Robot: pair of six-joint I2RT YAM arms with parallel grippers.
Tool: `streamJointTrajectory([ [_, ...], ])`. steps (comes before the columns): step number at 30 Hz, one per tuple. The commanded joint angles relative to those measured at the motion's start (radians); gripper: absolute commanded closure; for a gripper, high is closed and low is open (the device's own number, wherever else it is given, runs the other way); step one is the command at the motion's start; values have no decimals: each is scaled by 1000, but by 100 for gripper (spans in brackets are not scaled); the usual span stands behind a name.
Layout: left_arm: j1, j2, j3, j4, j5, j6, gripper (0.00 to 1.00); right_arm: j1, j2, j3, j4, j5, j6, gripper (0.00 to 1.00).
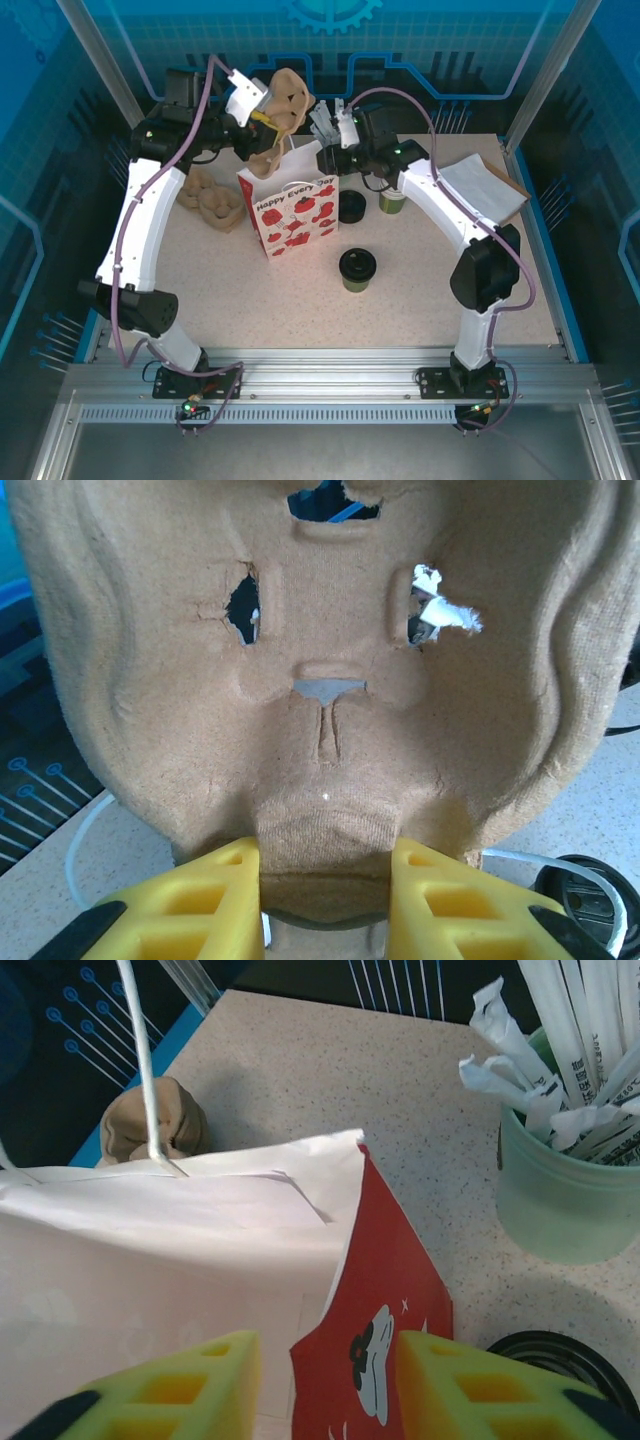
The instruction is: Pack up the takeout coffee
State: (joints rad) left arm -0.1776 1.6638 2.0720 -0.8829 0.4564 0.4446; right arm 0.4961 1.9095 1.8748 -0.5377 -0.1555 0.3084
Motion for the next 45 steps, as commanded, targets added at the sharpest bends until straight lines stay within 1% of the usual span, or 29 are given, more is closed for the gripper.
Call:
streamJointTrajectory([
  [1,6,17,-21,26,68,21,71,9,8,44,-31,26,-9,65],
  [6,6,36,-36,14,75,63,71,8,15,46,-44,43,-18,74],
  [13,6,65,-42,-19,81,122,72,8,13,44,-42,45,-15,82],
  [18,5,85,-45,-47,90,161,72,9,10,44,-41,40,-11,84],
  [25,3,110,-53,-53,115,174,73,5,5,42,-40,25,-5,84],
  [35,3,116,-63,-96,104,217,74,-1,-5,34,-38,17,-3,85],
  [45,3,119,-59,-164,61,258,74,-7,-13,29,-35,17,2,86],
])
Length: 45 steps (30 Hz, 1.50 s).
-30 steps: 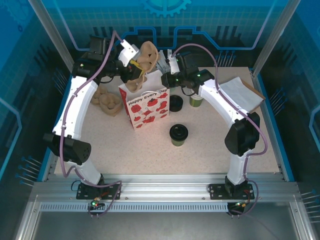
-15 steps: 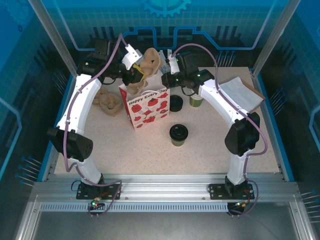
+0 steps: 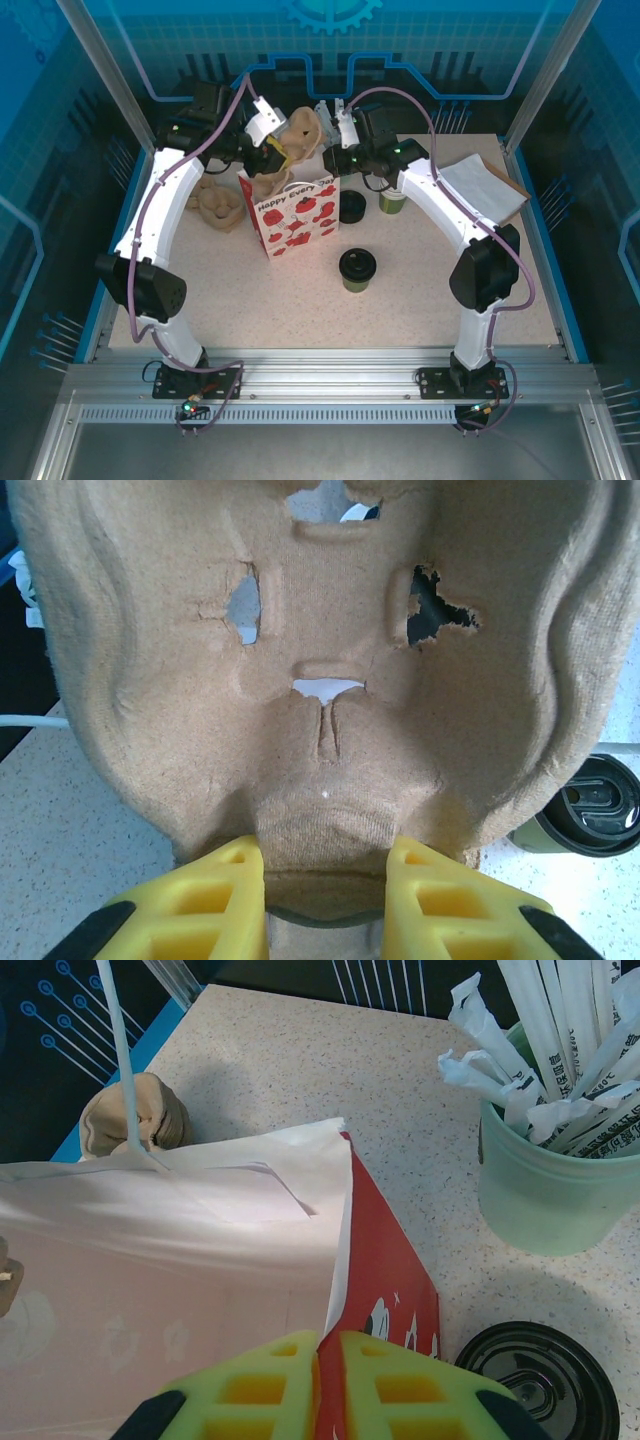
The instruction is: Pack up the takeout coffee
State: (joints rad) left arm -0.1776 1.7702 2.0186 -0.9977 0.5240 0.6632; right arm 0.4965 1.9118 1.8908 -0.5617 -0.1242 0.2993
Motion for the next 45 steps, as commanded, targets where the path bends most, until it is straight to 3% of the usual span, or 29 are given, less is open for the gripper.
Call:
streamJointTrajectory([
  [1,3,13,-5,-56,-11,41,74,-7,-16,12,-11,-13,13,86],
  [45,-72,155,114,-228,-274,85,76,-36,-22,-13,-1,-55,31,87],
])
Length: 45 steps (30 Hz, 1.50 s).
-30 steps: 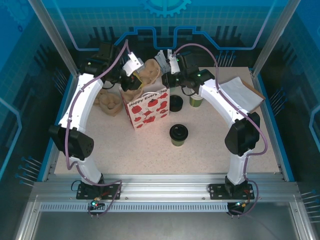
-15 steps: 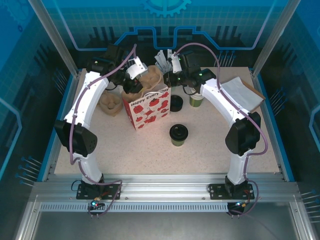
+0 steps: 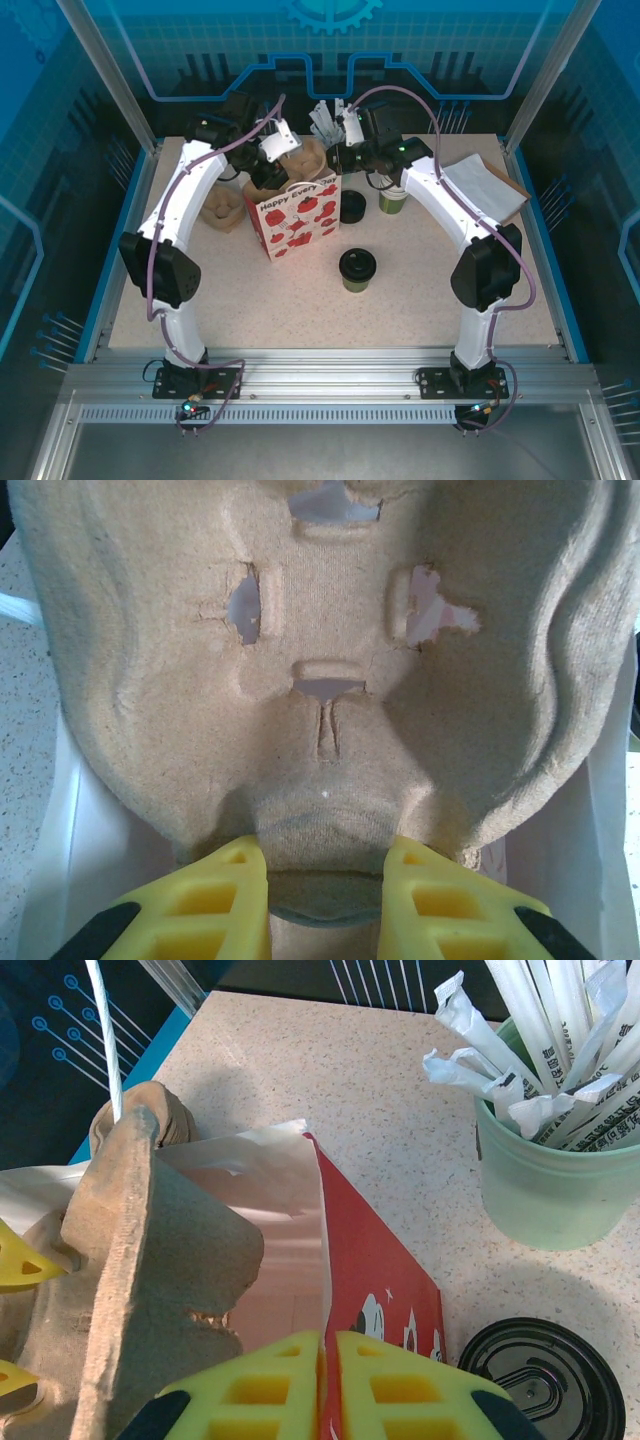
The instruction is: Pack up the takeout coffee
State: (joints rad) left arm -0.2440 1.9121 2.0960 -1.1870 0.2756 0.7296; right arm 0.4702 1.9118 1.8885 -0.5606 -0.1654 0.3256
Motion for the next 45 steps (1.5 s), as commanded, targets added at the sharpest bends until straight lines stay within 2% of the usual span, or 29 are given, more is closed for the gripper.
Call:
streamJointTrajectory([
  [1,-8,15,38,-40,-32,20,76,-11,-21,-9,-2,-17,4,87],
  [23,-24,41,31,-69,-103,49,75,-24,-19,15,-29,-5,-11,87],
  [37,-48,75,28,-75,-110,61,75,-16,-10,32,-30,-20,-19,86],
  [42,-48,88,37,-76,-136,57,75,-15,-13,35,-32,-23,-20,83],
  [45,-50,91,32,-76,-136,50,75,-12,-22,37,-30,-33,-25,77],
])
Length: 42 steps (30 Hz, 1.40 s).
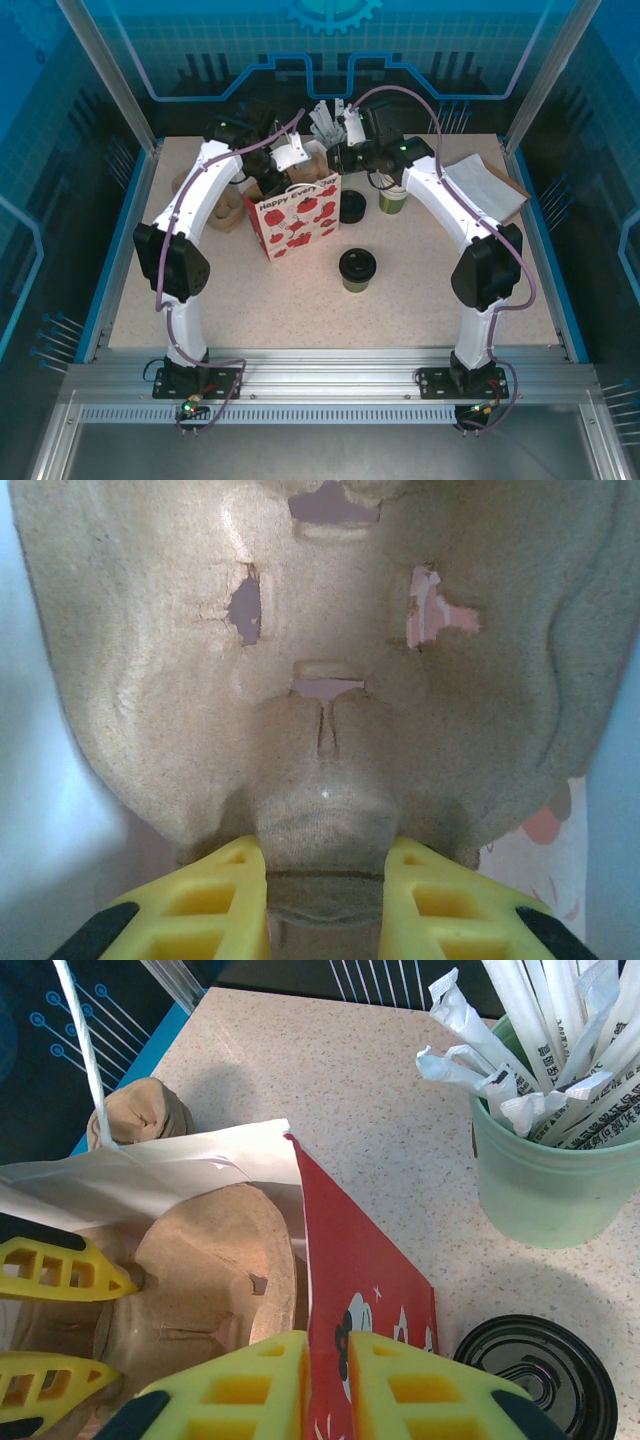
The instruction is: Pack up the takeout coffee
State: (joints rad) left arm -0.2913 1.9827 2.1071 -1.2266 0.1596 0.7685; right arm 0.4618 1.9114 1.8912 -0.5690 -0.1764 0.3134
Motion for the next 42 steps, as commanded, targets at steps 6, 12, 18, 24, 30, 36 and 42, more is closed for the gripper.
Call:
streamJointTrajectory([
  [6,-12,35,15,-30,-29,5,74,-3,-63,14,-5,-49,-7,62],
  [12,-20,53,10,-33,-35,6,73,-7,-152,-64,21,-36,-7,51],
  [18,-32,74,-2,-31,-51,0,70,-23,-263,-181,47,0,-15,41],
  [24,-34,86,-15,-19,-38,-14,69,-50,-345,-284,64,8,-13,38],
  [30,-35,100,-22,-20,-47,-12,67,-57,-384,-348,68,12,-20,38],
  [36,-39,112,-36,-14,-71,-19,66,-64,-400,-390,70,14,-21,37],
  [42,-40,134,-33,-12,-76,-30,66,-68,-406,-420,82,12,-16,37],
])
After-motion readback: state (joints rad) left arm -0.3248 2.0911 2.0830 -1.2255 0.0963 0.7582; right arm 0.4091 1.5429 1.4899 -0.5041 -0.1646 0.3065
